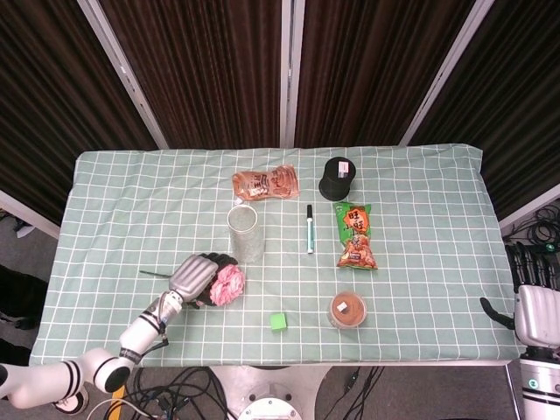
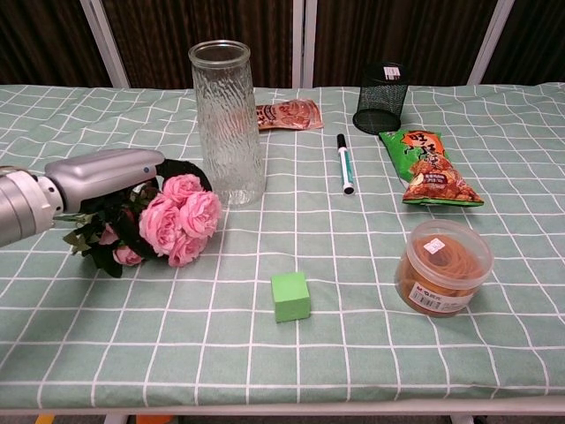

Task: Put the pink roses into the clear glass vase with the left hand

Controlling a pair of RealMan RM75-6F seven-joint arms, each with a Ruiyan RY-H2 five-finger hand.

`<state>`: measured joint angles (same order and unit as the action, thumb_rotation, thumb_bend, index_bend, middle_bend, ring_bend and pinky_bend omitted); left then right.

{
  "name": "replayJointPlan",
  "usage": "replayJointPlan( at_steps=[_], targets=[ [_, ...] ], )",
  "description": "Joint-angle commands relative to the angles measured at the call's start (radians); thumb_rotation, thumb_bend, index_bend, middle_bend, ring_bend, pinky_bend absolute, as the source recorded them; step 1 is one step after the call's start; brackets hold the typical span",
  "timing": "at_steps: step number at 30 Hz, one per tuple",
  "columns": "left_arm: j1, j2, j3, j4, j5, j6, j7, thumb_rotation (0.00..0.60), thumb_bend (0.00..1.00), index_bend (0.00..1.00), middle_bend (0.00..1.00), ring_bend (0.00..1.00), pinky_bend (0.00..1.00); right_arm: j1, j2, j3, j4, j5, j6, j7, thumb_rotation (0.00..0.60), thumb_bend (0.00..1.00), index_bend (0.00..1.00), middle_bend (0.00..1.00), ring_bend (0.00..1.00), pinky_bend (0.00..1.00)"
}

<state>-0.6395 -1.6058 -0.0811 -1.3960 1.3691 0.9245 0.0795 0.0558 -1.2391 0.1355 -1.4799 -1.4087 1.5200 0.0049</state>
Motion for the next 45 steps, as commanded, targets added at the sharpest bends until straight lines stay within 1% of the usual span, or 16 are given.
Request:
replayJointPlan(
  at_steps=[1,3,6,10,14,19,23,27,29,33,36,39,41,42,45],
  targets=[
    [0.004,-0.004,0.000,0.005,0.004,0.012,-0.005,0.600,0.14,0.38,0.33,0.32,0.45,-0.001,0.000,0.000,0.001,0.001,0.000,0.001,0.600,0.10,0.00,0.00,0.00,0.00],
    [0.007,-0.001,0.002,0.004,0.010,0.023,-0.006,0.600,0.15,0.42,0.36,0.34,0.47,-0.002,0.000,0.000,0.002,0.002,0.001,0.002,0.600,0.10,0.00,0.00,0.00,0.00],
    [0.013,0.001,0.006,0.003,0.022,0.045,-0.010,0.600,0.16,0.44,0.39,0.36,0.49,-0.003,0.000,0.000,0.004,0.004,0.000,0.004,0.600,0.10,0.00,0.00,0.00,0.00],
    [0.020,0.014,0.007,-0.007,0.033,0.068,-0.013,0.600,0.16,0.45,0.40,0.37,0.50,-0.003,0.002,0.000,0.002,0.005,-0.001,0.002,0.600,0.10,0.00,0.00,0.00,0.00],
    [0.034,0.044,0.001,-0.034,0.054,0.118,-0.018,0.600,0.16,0.45,0.40,0.38,0.51,-0.005,0.004,0.001,-0.001,0.005,0.001,0.001,0.600,0.10,0.00,0.00,0.00,0.00],
    [0.073,0.126,-0.013,-0.093,0.088,0.228,0.007,0.600,0.16,0.45,0.41,0.38,0.52,-0.006,0.007,0.002,-0.005,-0.001,0.010,0.001,0.600,0.10,0.00,0.00,0.00,0.00],
    [0.102,0.212,-0.044,-0.150,0.097,0.311,0.027,0.600,0.16,0.45,0.41,0.38,0.52,-0.006,0.006,0.001,-0.008,-0.010,0.016,0.000,0.600,0.10,0.00,0.00,0.00,0.00],
    [0.127,0.299,-0.108,-0.179,0.104,0.414,0.013,0.600,0.16,0.45,0.41,0.38,0.52,-0.005,0.008,0.000,-0.014,-0.018,0.019,-0.005,0.600,0.10,0.00,0.00,0.00,0.00],
    [0.125,0.332,-0.154,-0.170,0.095,0.448,0.002,0.600,0.16,0.45,0.41,0.38,0.52,-0.005,0.009,0.000,-0.016,-0.020,0.022,-0.008,0.600,0.10,0.00,0.00,0.00,0.00],
    [0.126,0.345,-0.221,-0.142,0.102,0.538,-0.024,0.600,0.16,0.45,0.41,0.38,0.52,-0.006,0.011,0.001,-0.022,-0.023,0.027,-0.011,0.600,0.10,0.00,0.00,0.00,0.00],
    [0.120,0.305,-0.277,-0.108,0.112,0.631,-0.074,0.600,0.16,0.45,0.41,0.38,0.52,-0.005,0.010,0.000,-0.024,-0.026,0.028,-0.014,0.600,0.10,0.00,0.00,0.00,0.00],
    [0.103,0.239,-0.332,-0.068,0.121,0.726,-0.155,0.600,0.16,0.45,0.41,0.38,0.52,-0.004,0.007,0.000,-0.024,-0.026,0.026,-0.015,0.600,0.10,0.00,0.00,0.00,0.00],
    [0.092,0.193,-0.371,-0.046,0.102,0.772,-0.197,0.600,0.16,0.45,0.41,0.38,0.52,-0.004,0.006,0.000,-0.023,-0.026,0.025,-0.015,0.600,0.10,0.00,0.00,0.00,0.00],
    [0.082,0.163,-0.402,-0.039,0.082,0.797,-0.235,0.600,0.16,0.45,0.41,0.38,0.52,-0.004,0.006,-0.001,-0.023,-0.025,0.024,-0.016,0.600,0.10,0.00,0.00,0.00,0.00],
    [0.060,0.109,-0.468,-0.032,0.035,0.833,-0.340,0.600,0.16,0.45,0.41,0.38,0.52,-0.005,0.006,-0.001,-0.022,-0.022,0.024,-0.016,0.600,0.10,0.00,0.00,0.00,0.00]
  ],
)
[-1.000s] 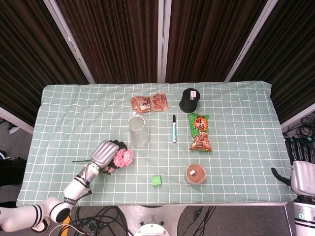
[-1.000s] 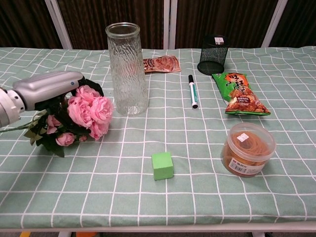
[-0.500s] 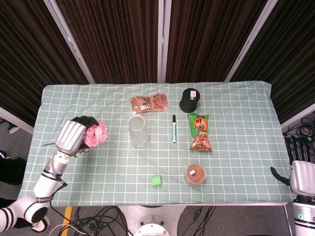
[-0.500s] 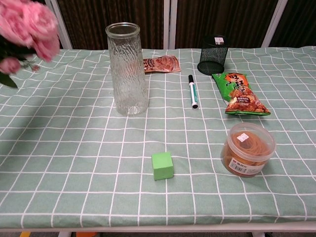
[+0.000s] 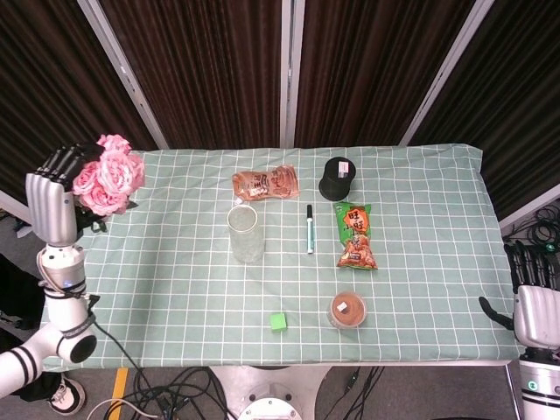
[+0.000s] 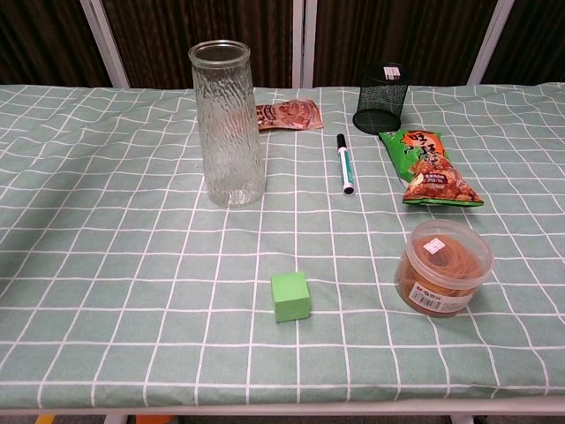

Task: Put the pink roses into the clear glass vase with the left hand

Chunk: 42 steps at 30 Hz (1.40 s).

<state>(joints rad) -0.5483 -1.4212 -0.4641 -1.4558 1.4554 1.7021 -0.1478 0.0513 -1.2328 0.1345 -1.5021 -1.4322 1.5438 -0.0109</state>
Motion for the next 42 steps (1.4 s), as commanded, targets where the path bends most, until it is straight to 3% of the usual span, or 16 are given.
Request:
replayJointPlan(
  at_steps=[1,8,13,22,36,42],
  targets=[
    [-0.038,-0.086,-0.101,0.030,-0.058,0.064,-0.137,0.600,0.16,0.45,0.41,0.38,0.52,-0.001,0.000,0.000,0.002,0.004,-0.001,0.000,0.600,0.10,0.00,0.00,0.00,0.00],
    [-0.067,-0.127,-0.179,-0.049,-0.131,0.058,-0.266,0.600,0.16,0.45,0.41,0.38,0.52,0.000,-0.005,0.000,0.014,0.015,-0.014,0.010,0.600,0.10,0.00,0.00,0.00,0.00],
    [-0.068,-0.115,-0.258,-0.196,-0.247,-0.007,-0.355,0.600,0.16,0.45,0.41,0.38,0.52,0.001,-0.008,0.002,0.022,0.021,-0.021,0.016,0.600,0.10,0.00,0.00,0.00,0.00],
    [-0.111,-0.140,-0.349,-0.300,-0.386,-0.099,-0.436,0.600,0.16,0.44,0.40,0.38,0.51,0.005,-0.011,0.002,0.023,0.025,-0.030,0.015,0.600,0.10,0.00,0.00,0.00,0.00],
    [-0.208,-0.227,-0.351,-0.323,-0.449,-0.211,-0.480,0.600,0.16,0.44,0.40,0.38,0.51,0.005,-0.012,0.002,0.025,0.032,-0.036,0.014,0.600,0.10,0.00,0.00,0.00,0.00],
    [-0.243,-0.274,-0.325,-0.259,-0.444,-0.236,-0.486,0.600,0.16,0.44,0.40,0.38,0.51,0.004,-0.012,0.000,0.027,0.032,-0.038,0.019,0.600,0.10,0.00,0.00,0.00,0.00]
  ],
)
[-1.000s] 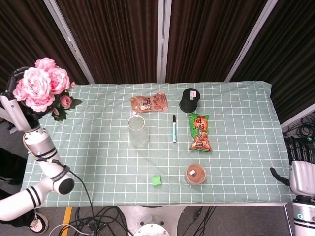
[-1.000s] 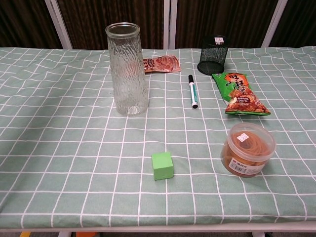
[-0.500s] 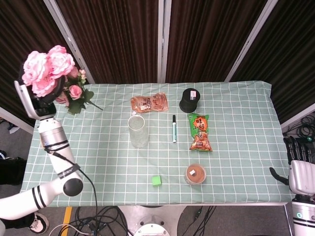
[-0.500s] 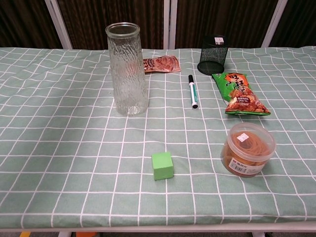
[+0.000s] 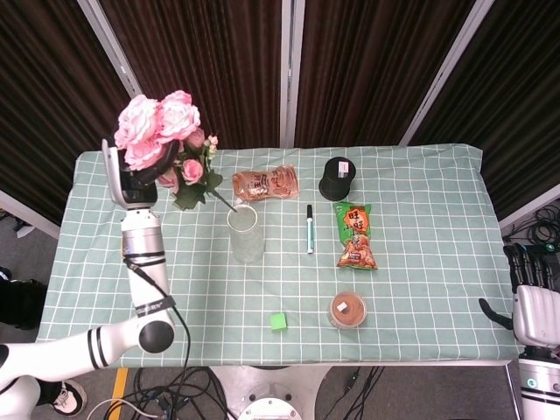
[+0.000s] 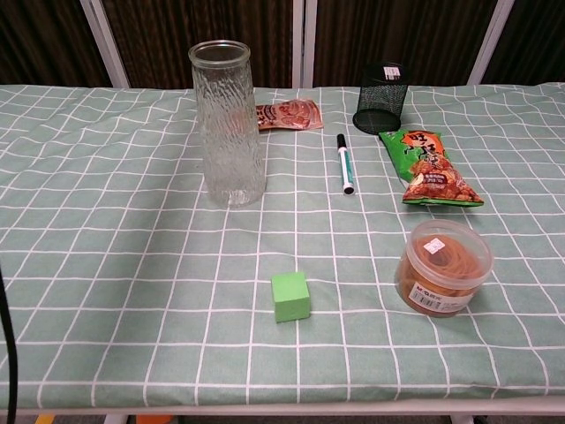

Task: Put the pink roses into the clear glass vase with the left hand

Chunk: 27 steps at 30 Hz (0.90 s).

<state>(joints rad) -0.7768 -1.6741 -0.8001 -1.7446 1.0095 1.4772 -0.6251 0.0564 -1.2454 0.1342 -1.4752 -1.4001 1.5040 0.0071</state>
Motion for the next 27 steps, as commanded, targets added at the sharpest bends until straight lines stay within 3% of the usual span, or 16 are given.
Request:
replayJointPlan(
  at_steps=[1,17,27],
  targets=[
    [-0.018,-0.028,0.013,0.040,0.001,-0.016,-0.013,0.600,0.16,0.44,0.40,0.38,0.51,-0.002,0.001,0.000,0.000,0.001,0.002,0.001,0.600,0.10,0.00,0.00,0.00,0.00],
    [-0.040,-0.127,0.078,0.278,0.041,-0.076,-0.123,0.600,0.16,0.45,0.40,0.38,0.50,0.000,-0.009,-0.001,0.029,0.025,-0.027,0.014,0.600,0.10,0.00,0.00,0.00,0.00],
    [-0.017,-0.208,0.174,0.395,0.142,-0.038,-0.196,0.600,0.15,0.44,0.40,0.38,0.48,0.003,-0.015,0.004,0.052,0.063,-0.064,0.021,0.600,0.10,0.00,0.00,0.00,0.00]
  ],
)
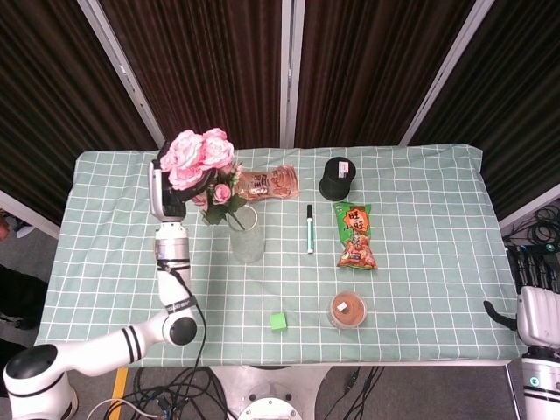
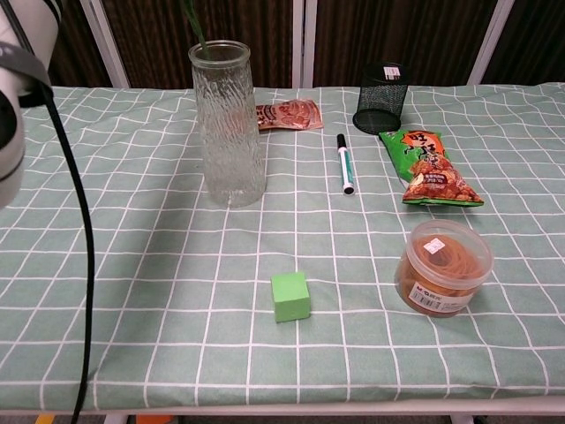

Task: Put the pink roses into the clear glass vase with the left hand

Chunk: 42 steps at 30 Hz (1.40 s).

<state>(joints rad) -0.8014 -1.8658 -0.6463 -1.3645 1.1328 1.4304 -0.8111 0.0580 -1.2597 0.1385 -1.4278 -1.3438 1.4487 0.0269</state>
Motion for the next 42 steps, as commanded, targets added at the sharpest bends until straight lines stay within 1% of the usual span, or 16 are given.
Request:
replayJointPlan(
  at_steps=[1,3,5,6,9,12,15,17,20,23,26,30,32,34,36,42],
  targets=[
    [0.008,-0.020,0.027,0.021,0.025,0.009,-0.011,0.600,0.15,0.44,0.40,0.37,0.47,0.002,-0.001,0.000,0.006,0.009,-0.012,0.002,0.600,0.10,0.00,0.00,0.00,0.00],
    [0.008,-0.026,0.044,0.031,0.039,-0.002,-0.014,0.600,0.15,0.42,0.38,0.35,0.45,0.003,-0.003,-0.002,0.009,0.008,-0.017,0.004,0.600,0.10,0.00,0.00,0.00,0.00],
    [0.004,-0.029,0.061,0.042,0.055,-0.015,-0.009,0.600,0.13,0.39,0.35,0.29,0.38,0.005,-0.003,-0.003,0.009,0.008,-0.023,0.007,0.600,0.10,0.00,0.00,0.00,0.00],
    [0.002,-0.031,0.073,0.050,0.070,-0.022,-0.010,0.600,0.11,0.37,0.32,0.25,0.32,0.006,-0.003,-0.003,0.010,0.008,-0.025,0.008,0.600,0.10,0.00,0.00,0.00,0.00],
    [-0.001,-0.036,0.095,0.069,0.096,-0.030,-0.005,0.600,0.07,0.32,0.26,0.19,0.24,0.007,-0.005,-0.003,0.011,0.009,-0.027,0.008,0.600,0.10,0.00,0.00,0.00,0.00],
    [-0.001,-0.036,0.104,0.075,0.113,-0.035,-0.010,0.600,0.04,0.29,0.21,0.16,0.20,0.006,-0.004,-0.003,0.013,0.010,-0.027,0.010,0.600,0.10,0.00,0.00,0.00,0.00],
    [0.002,-0.026,0.105,0.061,0.125,-0.041,-0.012,0.600,0.03,0.29,0.16,0.13,0.17,0.006,-0.003,-0.001,0.016,0.016,-0.032,0.015,0.600,0.10,0.00,0.00,0.00,0.00],
    [0.005,-0.018,0.108,0.049,0.140,-0.032,-0.007,0.600,0.03,0.26,0.13,0.11,0.15,0.006,-0.003,0.000,0.016,0.016,-0.031,0.017,0.600,0.10,0.00,0.00,0.00,0.00],
    [0.012,-0.007,0.100,0.024,0.153,-0.012,0.003,0.600,0.02,0.22,0.12,0.11,0.14,0.005,-0.001,-0.001,0.014,0.012,-0.027,0.017,0.600,0.10,0.00,0.00,0.00,0.00],
    [0.026,0.019,0.084,-0.014,0.165,0.013,0.018,0.600,0.01,0.22,0.12,0.11,0.14,0.004,0.001,0.000,0.009,0.006,-0.020,0.016,0.600,0.10,0.00,0.00,0.00,0.00],
    [0.054,0.063,0.069,-0.058,0.172,0.043,0.046,0.600,0.00,0.22,0.12,0.11,0.14,0.003,0.002,-0.001,0.006,0.001,-0.013,0.014,0.600,0.10,0.00,0.00,0.00,0.00],
    [0.101,0.127,0.042,-0.096,0.151,0.064,0.067,0.600,0.00,0.22,0.12,0.11,0.14,0.002,0.000,-0.003,0.003,-0.008,-0.006,0.013,0.600,0.10,0.00,0.00,0.00,0.00],
    [0.136,0.164,0.041,-0.105,0.146,0.080,0.081,0.600,0.00,0.22,0.12,0.11,0.15,0.003,-0.002,-0.004,0.003,-0.016,-0.001,0.011,0.600,0.10,0.00,0.00,0.00,0.00],
    [0.169,0.193,0.054,-0.104,0.150,0.096,0.097,0.600,0.00,0.22,0.12,0.11,0.15,0.004,-0.004,-0.005,0.002,-0.022,0.003,0.009,0.600,0.10,0.00,0.00,0.00,0.00],
    [0.210,0.220,0.083,-0.094,0.160,0.116,0.115,0.600,0.00,0.22,0.12,0.11,0.15,0.005,-0.006,-0.006,0.002,-0.030,0.009,0.007,0.600,0.10,0.00,0.00,0.00,0.00],
    [0.322,0.255,0.208,-0.019,0.180,0.144,0.169,0.600,0.03,0.22,0.13,0.11,0.17,0.004,-0.013,-0.010,0.002,-0.050,0.026,0.005,0.600,0.10,0.00,0.00,0.00,0.00]
  ],
)
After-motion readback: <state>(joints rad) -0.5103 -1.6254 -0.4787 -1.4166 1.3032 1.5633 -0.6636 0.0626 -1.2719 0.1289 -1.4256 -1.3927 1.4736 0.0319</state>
